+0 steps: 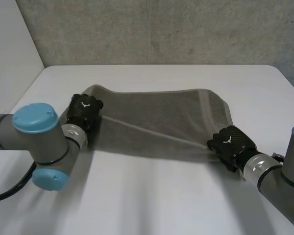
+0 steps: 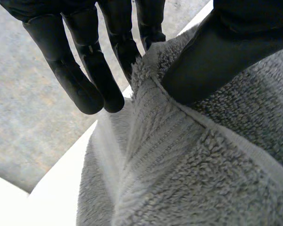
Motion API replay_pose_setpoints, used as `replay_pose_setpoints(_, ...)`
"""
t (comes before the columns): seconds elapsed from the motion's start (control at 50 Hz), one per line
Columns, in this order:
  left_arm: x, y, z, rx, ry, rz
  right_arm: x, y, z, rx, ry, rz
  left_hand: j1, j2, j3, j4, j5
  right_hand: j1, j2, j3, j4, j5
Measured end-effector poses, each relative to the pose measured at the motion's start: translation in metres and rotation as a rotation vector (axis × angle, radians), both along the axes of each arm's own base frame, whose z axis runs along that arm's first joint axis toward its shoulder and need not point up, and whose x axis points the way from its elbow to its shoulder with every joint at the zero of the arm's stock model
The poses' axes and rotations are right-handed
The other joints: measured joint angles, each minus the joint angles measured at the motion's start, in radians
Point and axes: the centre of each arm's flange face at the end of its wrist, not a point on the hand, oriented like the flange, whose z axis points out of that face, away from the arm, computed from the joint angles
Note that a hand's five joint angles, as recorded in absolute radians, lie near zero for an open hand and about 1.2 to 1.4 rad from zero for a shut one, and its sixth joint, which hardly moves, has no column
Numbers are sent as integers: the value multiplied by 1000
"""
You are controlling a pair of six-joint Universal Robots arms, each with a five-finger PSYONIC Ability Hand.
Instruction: Fold the towel.
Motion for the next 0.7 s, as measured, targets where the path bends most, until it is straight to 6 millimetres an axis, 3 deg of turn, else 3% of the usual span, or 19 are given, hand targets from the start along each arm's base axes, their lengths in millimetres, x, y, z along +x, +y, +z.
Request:
replay_pose_setpoints(0.18,40,7,23,-7,8,82,-7,-8,25,-65,-20,-41,0,7,7,0,0,0,0,0,0,11)
replay_pose_setpoints(0.3,64,27,59,-70,35,124,-11,-3,67,-159,-62,-49,0,7,9,0,0,0,0,0,0,14)
replay_pose_setpoints(0.42,77,49,82,-126,57,111,-12,6,93,-197,-120,-51,0,7,9,0,10,0,0,4,0,14)
replay_pose_setpoints(0.5,81,59,80,-116,58,82,-14,8,94,-176,-135,-56,0,7,9,0,14,0,0,4,0,14)
replay_pose_setpoints(0.6,83,69,65,-62,52,39,-17,6,79,-103,-119,-68,0,6,2,-1,15,0,0,4,0,14)
replay_pose_setpoints(0.7,84,75,49,-5,39,19,-20,0,63,-41,-87,-82,-77,-131,-161,-148,-108,0,0,4,0,14)
